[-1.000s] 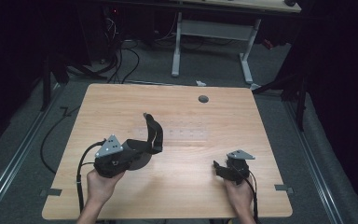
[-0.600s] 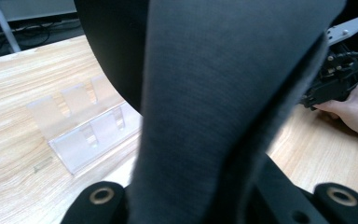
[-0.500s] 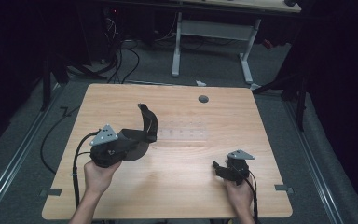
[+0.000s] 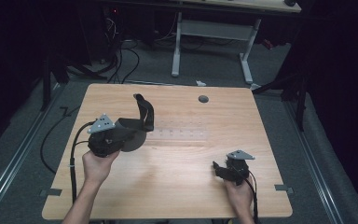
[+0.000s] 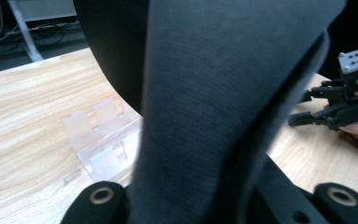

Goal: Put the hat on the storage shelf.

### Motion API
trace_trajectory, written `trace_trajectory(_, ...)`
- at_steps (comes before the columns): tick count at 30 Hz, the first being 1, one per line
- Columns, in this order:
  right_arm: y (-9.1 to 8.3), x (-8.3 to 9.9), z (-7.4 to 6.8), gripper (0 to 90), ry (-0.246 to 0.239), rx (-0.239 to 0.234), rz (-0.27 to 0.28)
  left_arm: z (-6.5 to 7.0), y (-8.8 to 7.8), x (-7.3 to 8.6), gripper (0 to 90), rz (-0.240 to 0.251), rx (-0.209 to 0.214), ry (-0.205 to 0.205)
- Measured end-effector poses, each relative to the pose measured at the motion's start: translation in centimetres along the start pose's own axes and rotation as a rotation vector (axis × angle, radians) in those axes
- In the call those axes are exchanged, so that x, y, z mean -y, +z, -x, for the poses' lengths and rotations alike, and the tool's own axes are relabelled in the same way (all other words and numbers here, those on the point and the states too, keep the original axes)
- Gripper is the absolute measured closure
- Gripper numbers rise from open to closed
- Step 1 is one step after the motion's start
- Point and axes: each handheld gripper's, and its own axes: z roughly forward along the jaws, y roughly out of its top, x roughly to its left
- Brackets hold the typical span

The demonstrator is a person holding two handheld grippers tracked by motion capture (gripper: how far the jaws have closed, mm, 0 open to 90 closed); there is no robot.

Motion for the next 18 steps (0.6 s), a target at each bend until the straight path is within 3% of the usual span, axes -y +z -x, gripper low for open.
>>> trace_trajectory(10,0.0,0.0,0.0,31.2,-0.002,0.000,0.000,-1.0,0.6,-1.4,85.5,0.032,-0.027,0.002)
trace_trajectory(18,0.0,0.0,0.0,31.1,-0.001,0.000,-0.001,-1.8,2.3,-2.4,85.5,0.051,-0.055,0.004)
